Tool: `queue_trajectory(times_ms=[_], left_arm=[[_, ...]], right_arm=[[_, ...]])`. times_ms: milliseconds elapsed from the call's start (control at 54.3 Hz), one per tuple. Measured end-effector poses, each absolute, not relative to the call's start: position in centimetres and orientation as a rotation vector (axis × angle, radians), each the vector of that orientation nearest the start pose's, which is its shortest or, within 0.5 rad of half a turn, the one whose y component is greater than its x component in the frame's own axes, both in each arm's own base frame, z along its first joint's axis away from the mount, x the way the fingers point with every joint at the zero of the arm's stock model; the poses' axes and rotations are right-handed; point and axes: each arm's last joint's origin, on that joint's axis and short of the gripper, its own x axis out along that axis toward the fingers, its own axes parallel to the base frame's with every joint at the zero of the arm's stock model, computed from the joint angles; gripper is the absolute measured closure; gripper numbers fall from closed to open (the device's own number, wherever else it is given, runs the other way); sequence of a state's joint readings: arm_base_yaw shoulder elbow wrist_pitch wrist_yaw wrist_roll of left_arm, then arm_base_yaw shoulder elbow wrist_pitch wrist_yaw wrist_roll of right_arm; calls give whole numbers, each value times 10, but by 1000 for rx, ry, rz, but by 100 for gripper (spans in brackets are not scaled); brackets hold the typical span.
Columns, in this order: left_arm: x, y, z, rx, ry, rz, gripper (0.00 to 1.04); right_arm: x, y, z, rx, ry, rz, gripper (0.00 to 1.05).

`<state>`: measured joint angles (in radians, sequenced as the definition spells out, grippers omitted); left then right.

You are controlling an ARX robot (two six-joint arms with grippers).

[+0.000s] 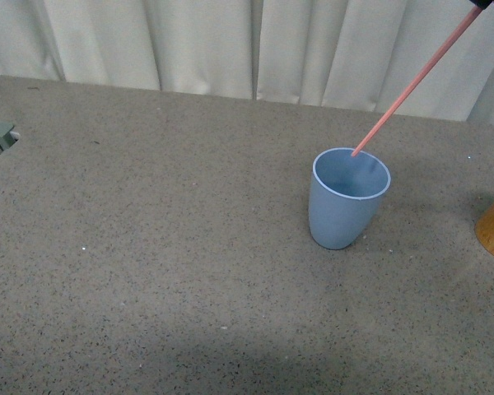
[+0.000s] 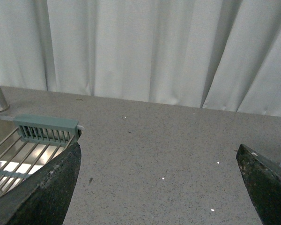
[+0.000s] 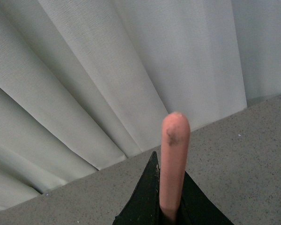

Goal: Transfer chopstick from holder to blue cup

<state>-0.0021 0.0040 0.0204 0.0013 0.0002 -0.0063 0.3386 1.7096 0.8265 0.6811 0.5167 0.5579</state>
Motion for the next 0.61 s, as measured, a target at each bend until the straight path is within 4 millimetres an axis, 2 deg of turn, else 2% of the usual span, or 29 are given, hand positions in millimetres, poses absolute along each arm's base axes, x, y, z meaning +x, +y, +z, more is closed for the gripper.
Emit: queue_trajectory(times_ms=[608], left_arm=[[97, 0, 170, -6, -18, -2, 7]], right_arm=[[337, 114, 183, 449, 150, -224, 103]])
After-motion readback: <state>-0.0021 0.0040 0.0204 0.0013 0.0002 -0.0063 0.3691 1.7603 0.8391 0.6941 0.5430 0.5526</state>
